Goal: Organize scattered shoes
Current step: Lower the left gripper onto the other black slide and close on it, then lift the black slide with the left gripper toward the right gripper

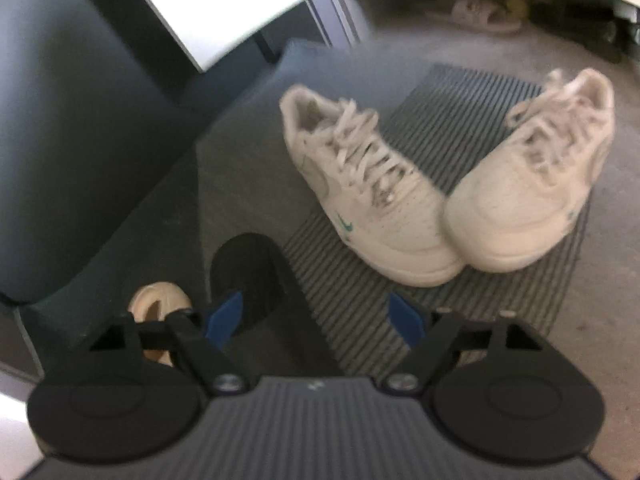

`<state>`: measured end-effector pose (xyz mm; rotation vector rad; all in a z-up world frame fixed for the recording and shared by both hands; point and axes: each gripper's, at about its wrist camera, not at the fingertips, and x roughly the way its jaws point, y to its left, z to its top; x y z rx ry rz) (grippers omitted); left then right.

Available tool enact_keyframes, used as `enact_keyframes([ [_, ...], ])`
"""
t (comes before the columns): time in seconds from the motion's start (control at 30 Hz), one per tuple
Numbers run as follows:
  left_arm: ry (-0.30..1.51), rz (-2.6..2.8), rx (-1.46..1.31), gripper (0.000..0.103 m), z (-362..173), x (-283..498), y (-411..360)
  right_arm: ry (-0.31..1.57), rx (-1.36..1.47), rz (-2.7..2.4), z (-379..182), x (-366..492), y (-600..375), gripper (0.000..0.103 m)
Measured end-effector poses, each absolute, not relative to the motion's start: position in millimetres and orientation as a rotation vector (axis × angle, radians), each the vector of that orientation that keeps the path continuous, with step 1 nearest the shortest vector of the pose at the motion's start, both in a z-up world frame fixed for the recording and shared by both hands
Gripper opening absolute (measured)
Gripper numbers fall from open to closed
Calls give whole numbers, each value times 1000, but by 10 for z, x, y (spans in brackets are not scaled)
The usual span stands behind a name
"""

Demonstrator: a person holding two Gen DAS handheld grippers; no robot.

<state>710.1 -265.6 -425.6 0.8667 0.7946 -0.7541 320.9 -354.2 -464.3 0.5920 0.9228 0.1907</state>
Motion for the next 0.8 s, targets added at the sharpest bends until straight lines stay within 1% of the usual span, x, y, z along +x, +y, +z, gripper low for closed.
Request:
enact_keyframes([
  [0.07, 817, -756, 920, 82, -4354, 7253, -2724, 926, 546, 192, -4665, 3149, -3502, 84],
  [0.13, 881, -767, 984, 82, -4471, 7425, -2786, 916, 500, 181, -4689, 3103, -3472, 84],
  [0.27, 965, -786, 1052, 82, -4642, 7656, -2813, 963, 510, 149, -4743, 3067, -3480, 84],
  [0.37, 1018, -792, 1059, 75, -4748, 7795, -2795, 972, 498, 134, -4707, 3043, -3440, 84],
  [0.43, 1065, -802, 1063, 62, -4799, 7855, -2792, 957, 485, 101, -4635, 2981, -3418, 84],
  [0.47, 1088, -803, 1062, 60, -4812, 7881, -2793, 943, 481, 81, -4601, 2951, -3415, 84],
  [0.53, 1170, -793, 1068, 47, -4880, 7945, -2793, 907, 453, 34, -4497, 2860, -3404, 84],
  [0.57, 1182, -784, 1073, 44, -4882, 7952, -2793, 902, 446, 14, -4471, 2833, -3400, 84],
  [0.6, 1185, -775, 1077, 35, -4874, 7954, -2795, 901, 445, -3, -4455, 2814, -3403, 84],
  [0.63, 1198, -769, 1065, 30, -4854, 7974, -2794, 902, 446, -8, -4459, 2820, -3408, 84],
  [0.73, 1240, -770, 1018, 21, -4802, 8013, -2802, 909, 463, -52, -4452, 2767, -3446, 84],
  [0.77, 1241, -776, 1019, 20, -4776, 7996, -2795, 911, 469, -67, -4450, 2749, -3459, 84],
  [0.8, 1245, -789, 1011, 17, -4733, 7967, -2773, 909, 466, -72, -4444, 2727, -3466, 84],
])
